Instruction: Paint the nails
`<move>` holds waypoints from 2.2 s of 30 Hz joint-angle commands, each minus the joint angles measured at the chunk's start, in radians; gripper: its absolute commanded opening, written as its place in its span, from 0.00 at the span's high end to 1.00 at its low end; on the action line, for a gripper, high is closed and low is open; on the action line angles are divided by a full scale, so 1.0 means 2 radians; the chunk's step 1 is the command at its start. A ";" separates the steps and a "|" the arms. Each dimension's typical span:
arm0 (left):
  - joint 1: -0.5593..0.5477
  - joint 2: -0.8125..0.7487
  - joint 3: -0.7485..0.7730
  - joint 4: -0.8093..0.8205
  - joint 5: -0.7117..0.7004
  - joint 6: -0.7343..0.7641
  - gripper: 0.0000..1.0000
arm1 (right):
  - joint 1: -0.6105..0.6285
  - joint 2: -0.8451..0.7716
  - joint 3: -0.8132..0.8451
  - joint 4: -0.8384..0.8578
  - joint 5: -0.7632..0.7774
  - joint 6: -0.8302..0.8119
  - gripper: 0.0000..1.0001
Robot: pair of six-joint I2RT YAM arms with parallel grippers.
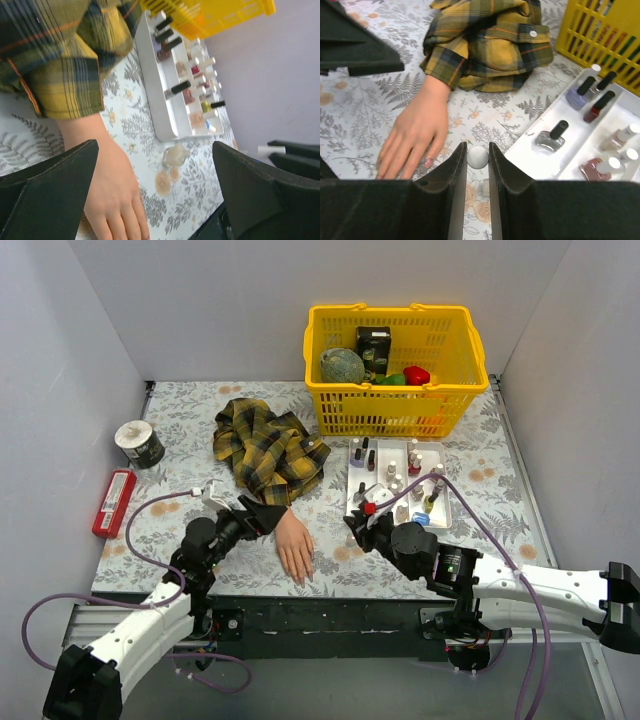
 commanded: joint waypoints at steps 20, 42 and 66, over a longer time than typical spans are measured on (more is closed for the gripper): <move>-0.282 0.171 0.028 0.114 -0.235 0.148 0.02 | -0.128 -0.048 -0.023 -0.063 -0.041 0.080 0.99; -0.308 0.284 0.064 0.217 -0.107 0.296 0.26 | -0.136 -0.090 -0.043 -0.049 -0.054 0.093 0.99; -0.351 0.481 0.182 0.203 -0.208 0.315 0.37 | -0.139 -0.098 -0.047 -0.046 -0.056 0.092 0.99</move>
